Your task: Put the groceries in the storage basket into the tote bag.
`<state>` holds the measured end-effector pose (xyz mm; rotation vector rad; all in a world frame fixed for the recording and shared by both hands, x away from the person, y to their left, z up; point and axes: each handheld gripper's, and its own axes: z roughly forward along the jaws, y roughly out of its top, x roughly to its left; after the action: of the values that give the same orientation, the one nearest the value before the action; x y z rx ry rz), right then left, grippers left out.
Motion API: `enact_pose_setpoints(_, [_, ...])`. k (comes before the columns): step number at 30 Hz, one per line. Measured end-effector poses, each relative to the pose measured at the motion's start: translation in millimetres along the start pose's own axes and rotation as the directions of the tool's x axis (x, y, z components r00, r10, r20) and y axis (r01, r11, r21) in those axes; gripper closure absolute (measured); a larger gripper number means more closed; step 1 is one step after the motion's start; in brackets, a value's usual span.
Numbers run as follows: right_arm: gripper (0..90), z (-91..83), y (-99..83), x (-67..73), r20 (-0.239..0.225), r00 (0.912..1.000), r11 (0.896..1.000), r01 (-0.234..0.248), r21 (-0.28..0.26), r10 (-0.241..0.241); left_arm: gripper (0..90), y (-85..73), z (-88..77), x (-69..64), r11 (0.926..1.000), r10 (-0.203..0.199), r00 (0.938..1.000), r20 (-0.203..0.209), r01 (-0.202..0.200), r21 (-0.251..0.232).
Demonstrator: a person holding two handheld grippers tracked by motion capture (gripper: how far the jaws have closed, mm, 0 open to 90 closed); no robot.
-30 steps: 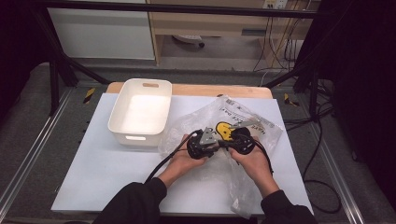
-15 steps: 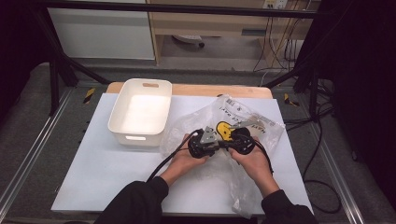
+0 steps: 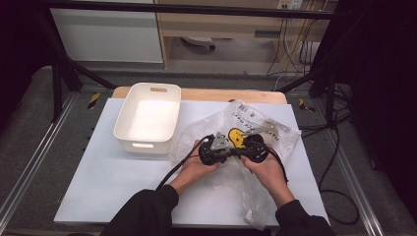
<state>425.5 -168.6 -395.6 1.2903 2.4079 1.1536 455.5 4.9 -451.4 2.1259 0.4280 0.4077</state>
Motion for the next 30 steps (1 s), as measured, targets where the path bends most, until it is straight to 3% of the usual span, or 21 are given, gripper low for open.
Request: enact_pose_setpoints(30, [90.0, 0.3, -1.6, -2.5, 0.002, 1.0000, 1.000, 0.000, 0.007, 0.000, 71.2, -3.4, 5.3, -0.8, 0.9987, 0.001, 1.0000, -0.005, -0.001, 0.051])
